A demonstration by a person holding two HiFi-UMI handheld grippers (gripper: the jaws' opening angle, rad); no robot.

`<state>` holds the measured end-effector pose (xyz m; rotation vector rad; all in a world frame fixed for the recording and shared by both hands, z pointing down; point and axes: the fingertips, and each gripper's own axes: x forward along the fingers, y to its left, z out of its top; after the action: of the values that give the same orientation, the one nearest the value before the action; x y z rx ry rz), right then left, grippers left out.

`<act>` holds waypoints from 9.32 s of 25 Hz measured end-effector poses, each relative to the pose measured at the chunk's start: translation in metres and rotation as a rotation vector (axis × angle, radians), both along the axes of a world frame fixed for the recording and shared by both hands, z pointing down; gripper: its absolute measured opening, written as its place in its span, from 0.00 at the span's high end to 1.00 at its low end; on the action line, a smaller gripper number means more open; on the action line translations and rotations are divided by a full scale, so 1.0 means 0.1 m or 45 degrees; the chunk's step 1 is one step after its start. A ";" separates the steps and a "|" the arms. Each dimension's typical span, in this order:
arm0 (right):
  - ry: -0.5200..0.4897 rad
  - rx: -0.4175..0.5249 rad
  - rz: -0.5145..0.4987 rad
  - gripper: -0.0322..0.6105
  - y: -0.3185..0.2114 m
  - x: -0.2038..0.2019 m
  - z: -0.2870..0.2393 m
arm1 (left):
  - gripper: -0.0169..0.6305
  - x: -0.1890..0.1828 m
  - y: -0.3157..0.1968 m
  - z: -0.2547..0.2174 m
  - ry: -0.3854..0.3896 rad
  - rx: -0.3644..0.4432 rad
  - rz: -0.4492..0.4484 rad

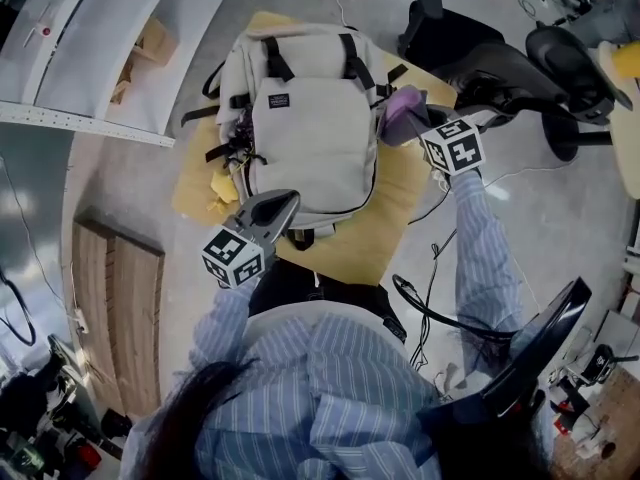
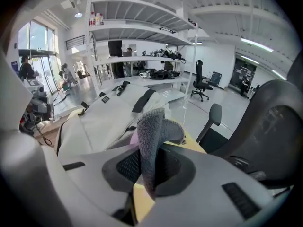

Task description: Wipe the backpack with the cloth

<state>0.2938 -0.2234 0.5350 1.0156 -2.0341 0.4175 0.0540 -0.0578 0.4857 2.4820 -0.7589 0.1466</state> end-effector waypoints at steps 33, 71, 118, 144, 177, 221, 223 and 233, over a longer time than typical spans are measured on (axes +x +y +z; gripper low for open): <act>0.248 0.107 0.153 0.89 -2.34 -0.02 -0.38 | 0.97 -1.01 -0.57 0.31 0.028 -0.078 -0.193; 0.228 0.033 -0.735 0.89 -2.07 -3.51 -0.19 | 0.97 -2.36 -0.05 0.47 0.065 -0.121 -0.584; -0.060 -0.237 -1.041 0.89 1.40 -3.83 0.15 | 0.97 -1.83 0.68 0.35 0.041 -0.083 -0.684; -0.348 -0.182 -0.631 0.89 2.36 -2.84 -0.35 | 0.97 -1.71 1.02 0.17 -0.024 -0.047 -0.706; -0.069 -0.062 0.181 0.89 1.84 -0.44 -0.28 | 0.97 -1.36 0.50 0.10 -0.019 -0.015 -0.360; -0.315 -0.121 0.330 0.89 1.19 -0.72 -0.11 | 0.97 -0.90 0.10 0.18 -0.017 -0.051 -0.144; -0.293 -0.117 0.382 0.89 1.23 -0.50 -0.09 | 0.97 -0.83 0.07 0.18 -0.017 -0.046 -0.119; -0.227 -0.060 0.380 0.89 1.26 -0.33 -0.38 | 0.97 -0.58 -0.01 0.11 -0.006 -0.022 -0.037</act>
<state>0.2608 -0.0972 0.4972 1.2981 -2.0203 0.7316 -0.0042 -0.0593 0.4971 2.4540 -0.7919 0.1478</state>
